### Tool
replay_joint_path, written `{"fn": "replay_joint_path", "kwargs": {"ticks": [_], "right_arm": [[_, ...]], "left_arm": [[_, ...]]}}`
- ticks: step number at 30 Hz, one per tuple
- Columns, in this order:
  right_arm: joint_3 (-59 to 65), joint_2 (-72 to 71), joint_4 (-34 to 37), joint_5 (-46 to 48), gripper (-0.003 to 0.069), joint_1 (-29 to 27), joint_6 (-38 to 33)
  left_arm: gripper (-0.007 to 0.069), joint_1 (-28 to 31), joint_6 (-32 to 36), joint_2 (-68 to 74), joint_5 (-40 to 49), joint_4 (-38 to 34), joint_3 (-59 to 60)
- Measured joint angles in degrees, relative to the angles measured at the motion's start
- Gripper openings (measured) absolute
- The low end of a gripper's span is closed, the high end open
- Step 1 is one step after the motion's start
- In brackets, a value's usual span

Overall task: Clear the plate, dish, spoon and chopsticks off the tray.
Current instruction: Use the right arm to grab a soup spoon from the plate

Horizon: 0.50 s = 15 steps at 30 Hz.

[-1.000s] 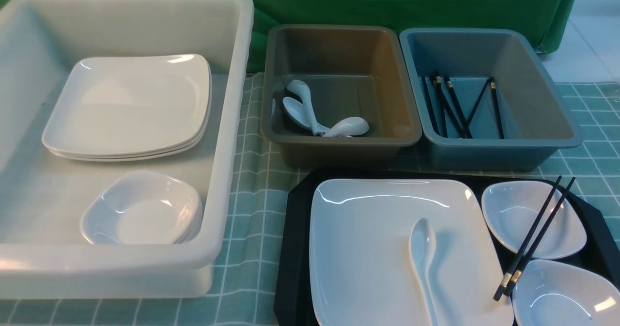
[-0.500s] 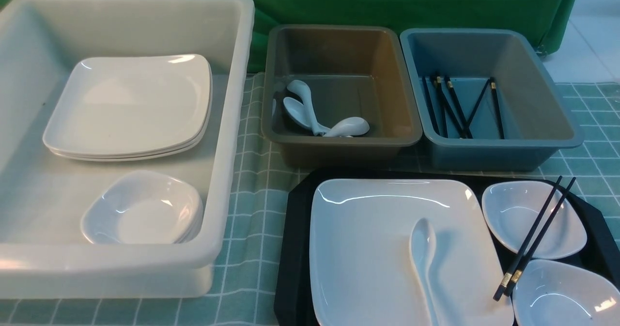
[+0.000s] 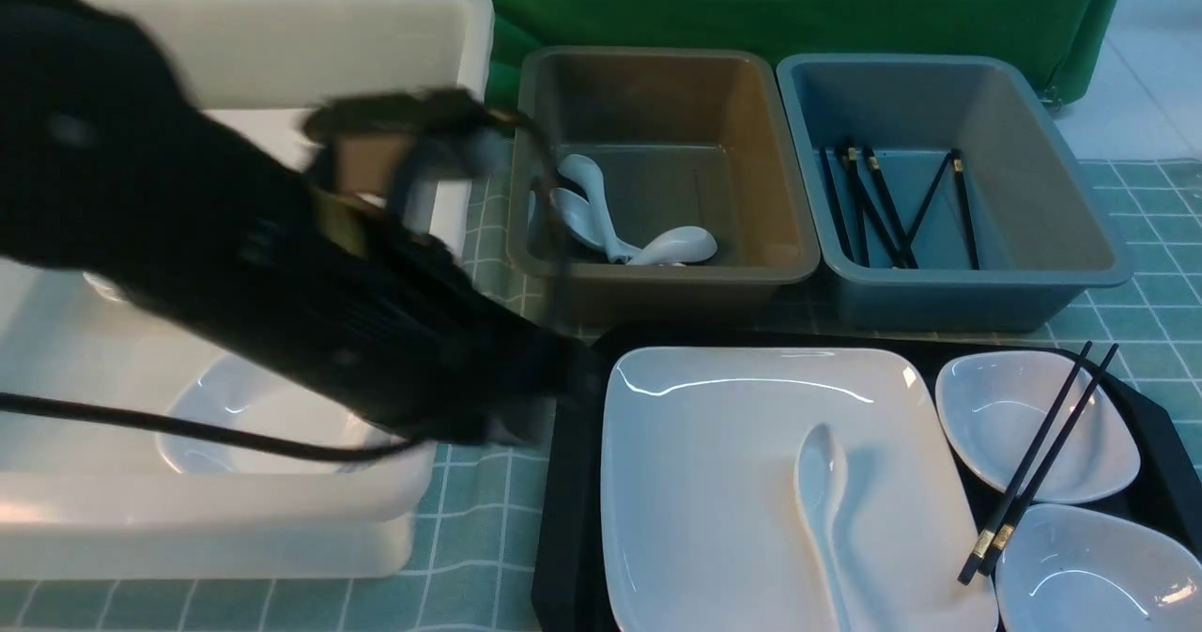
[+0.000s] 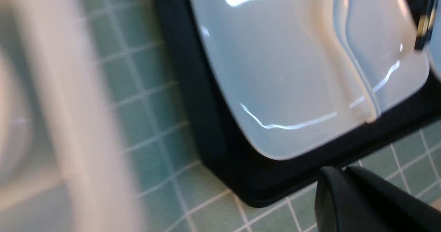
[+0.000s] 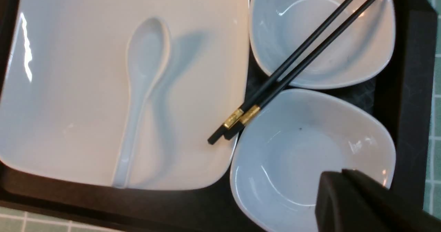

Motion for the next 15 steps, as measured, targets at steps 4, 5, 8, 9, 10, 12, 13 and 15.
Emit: {"fn": "replay_joint_path", "kwargs": {"ticks": [4,5,8,9,10,12,13,15], "right_arm": [[-0.06,0.12,-0.12,-1.21,0.0020,0.00,-0.22],[-0.06,0.12,-0.12,-1.32,0.0020,0.00,-0.22],[-0.06,0.12,-0.19,-1.29,0.0020,0.00,-0.22],[-0.06,0.12,-0.37,-1.29,0.0020,0.00,-0.22],[-0.06,0.12,-0.40,-1.29,0.0020,0.00,-0.22],[-0.06,0.12,-0.61,-1.23,0.0020,0.00,-0.22],[-0.06,0.12,-0.61,-1.23,0.0020,0.00,-0.22],[-0.06,0.12,-0.72,-1.14,0.0020,0.00,-0.22]], "left_arm": [[0.0010,-7.33,-3.12,10.54,-0.06,0.71,-7.43],[0.0016,-8.31,-3.29,12.77,0.08,0.45,-9.17],[0.0044,-10.13,-3.50,18.14,1.00,0.03,-13.57],[0.0084,-11.05,-3.62,22.08,2.43,-0.05,-17.00],[0.0089,-11.14,-3.68,23.00,2.82,-0.05,-17.83],[0.0176,-11.37,-3.68,28.42,4.45,-0.10,-22.36],[0.0184,-11.37,-3.68,28.77,4.59,-0.10,-23.02],[0.0283,-11.37,-3.99,32.55,5.00,-0.04,-26.34]]}}
